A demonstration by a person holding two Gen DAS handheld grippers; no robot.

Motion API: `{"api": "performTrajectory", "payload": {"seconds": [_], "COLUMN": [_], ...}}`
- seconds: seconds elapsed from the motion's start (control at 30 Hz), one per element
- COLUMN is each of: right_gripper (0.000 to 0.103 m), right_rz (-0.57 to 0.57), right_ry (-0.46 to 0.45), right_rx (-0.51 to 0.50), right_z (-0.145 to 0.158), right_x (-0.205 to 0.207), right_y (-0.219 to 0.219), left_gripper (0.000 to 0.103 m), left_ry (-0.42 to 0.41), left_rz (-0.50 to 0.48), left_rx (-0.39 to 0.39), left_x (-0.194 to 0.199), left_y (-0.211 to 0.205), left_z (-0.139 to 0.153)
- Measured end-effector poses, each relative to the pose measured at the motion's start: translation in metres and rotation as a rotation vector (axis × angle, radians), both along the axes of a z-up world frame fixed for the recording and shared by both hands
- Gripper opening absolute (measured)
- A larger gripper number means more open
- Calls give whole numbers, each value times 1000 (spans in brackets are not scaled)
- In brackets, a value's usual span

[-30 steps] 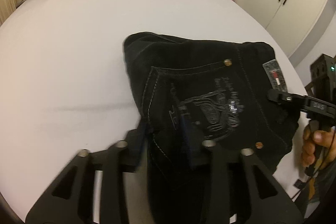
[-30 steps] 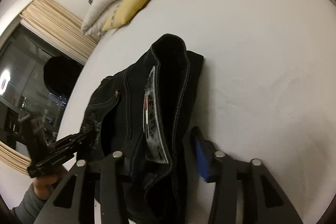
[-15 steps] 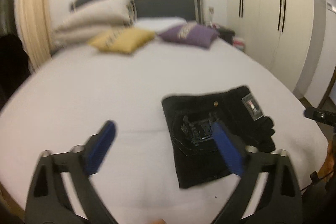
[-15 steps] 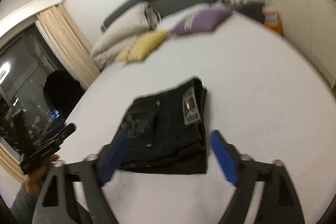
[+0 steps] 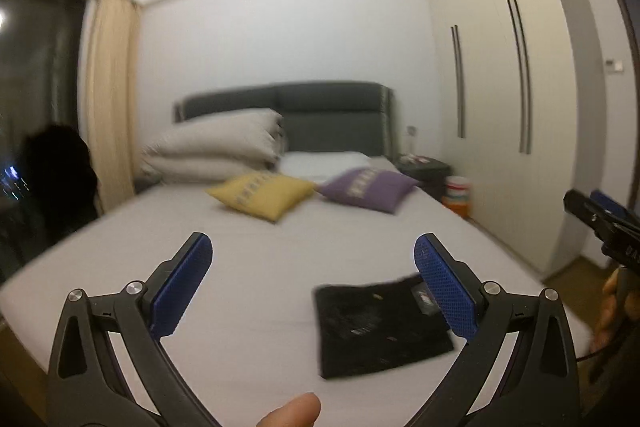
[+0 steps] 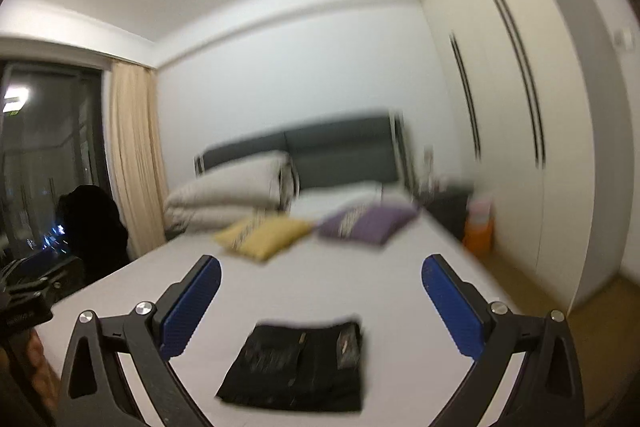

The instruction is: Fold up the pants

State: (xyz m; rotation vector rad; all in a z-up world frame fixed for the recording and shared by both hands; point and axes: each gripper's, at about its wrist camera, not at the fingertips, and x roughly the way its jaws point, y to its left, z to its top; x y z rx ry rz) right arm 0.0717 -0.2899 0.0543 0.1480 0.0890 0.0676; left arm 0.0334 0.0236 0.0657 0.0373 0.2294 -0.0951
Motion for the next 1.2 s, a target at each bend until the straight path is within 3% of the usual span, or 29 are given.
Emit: {"api": "performTrajectory", "payload": {"seconds": [0.07, 0.17, 0.23, 0.33, 0.5, 0.7, 1.2], "right_gripper": [103, 103, 103, 103, 103, 103, 103], "right_rz": [-18, -43, -22, -39, -66, -100, -44], "right_ry": [-54, -52, 15, 168, 379, 562, 645], "right_rx": [-71, -126, -118, -67, -10, 36, -19], "right_z": [15, 26, 28, 19, -4, -38, -55], "right_x": [-17, -25, -19, -1, 19, 33, 41], "right_y": [9, 15, 15, 12, 12, 15, 41], "left_gripper": [103, 103, 103, 103, 103, 103, 103], "left_ry": [22, 123, 208, 312, 450, 519, 602], "left_rz": [7, 30, 110, 169, 186, 134, 134], "left_rx": [-27, 0, 46, 29, 39, 42, 12], "left_x": [-5, 1, 12, 20, 29, 28, 65], "left_y": [3, 1, -3, -1, -8, -28, -24], "left_z": [7, 4, -6, -21, -58, -82, -121]}}
